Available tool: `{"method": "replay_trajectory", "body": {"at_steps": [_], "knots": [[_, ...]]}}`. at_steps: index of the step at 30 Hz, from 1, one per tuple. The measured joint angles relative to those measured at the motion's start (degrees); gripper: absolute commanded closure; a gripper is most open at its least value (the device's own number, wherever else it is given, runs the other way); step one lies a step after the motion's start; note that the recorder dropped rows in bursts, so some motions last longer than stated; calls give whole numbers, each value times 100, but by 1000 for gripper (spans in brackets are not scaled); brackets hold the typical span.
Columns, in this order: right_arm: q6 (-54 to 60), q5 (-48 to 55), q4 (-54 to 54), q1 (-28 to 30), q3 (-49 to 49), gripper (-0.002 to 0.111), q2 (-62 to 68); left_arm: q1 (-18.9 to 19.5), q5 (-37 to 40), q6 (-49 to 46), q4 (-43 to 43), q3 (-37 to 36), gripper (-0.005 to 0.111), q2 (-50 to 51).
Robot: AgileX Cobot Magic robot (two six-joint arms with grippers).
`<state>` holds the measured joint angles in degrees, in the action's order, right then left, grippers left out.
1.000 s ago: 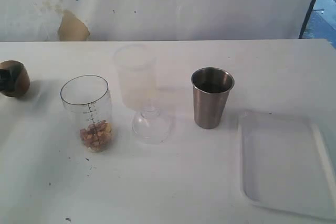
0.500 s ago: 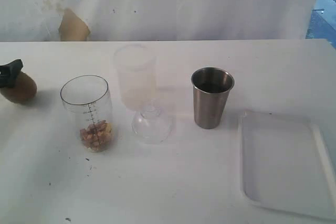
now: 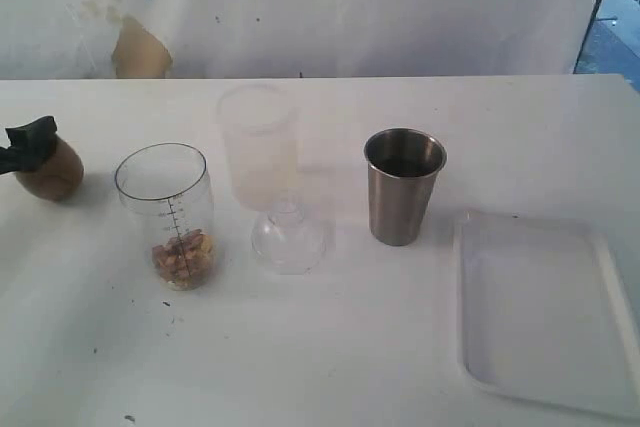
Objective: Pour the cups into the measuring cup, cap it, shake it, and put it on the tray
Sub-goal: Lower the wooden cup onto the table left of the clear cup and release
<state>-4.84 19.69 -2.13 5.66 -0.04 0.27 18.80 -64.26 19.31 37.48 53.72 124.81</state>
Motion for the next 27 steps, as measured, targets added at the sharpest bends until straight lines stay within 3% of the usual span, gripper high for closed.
{"method": "replay_trajectory", "body": {"at_steps": [27], "knots": [[0,0,0,0,0,108,0,0,-210,318,83,0,2,0]]}}
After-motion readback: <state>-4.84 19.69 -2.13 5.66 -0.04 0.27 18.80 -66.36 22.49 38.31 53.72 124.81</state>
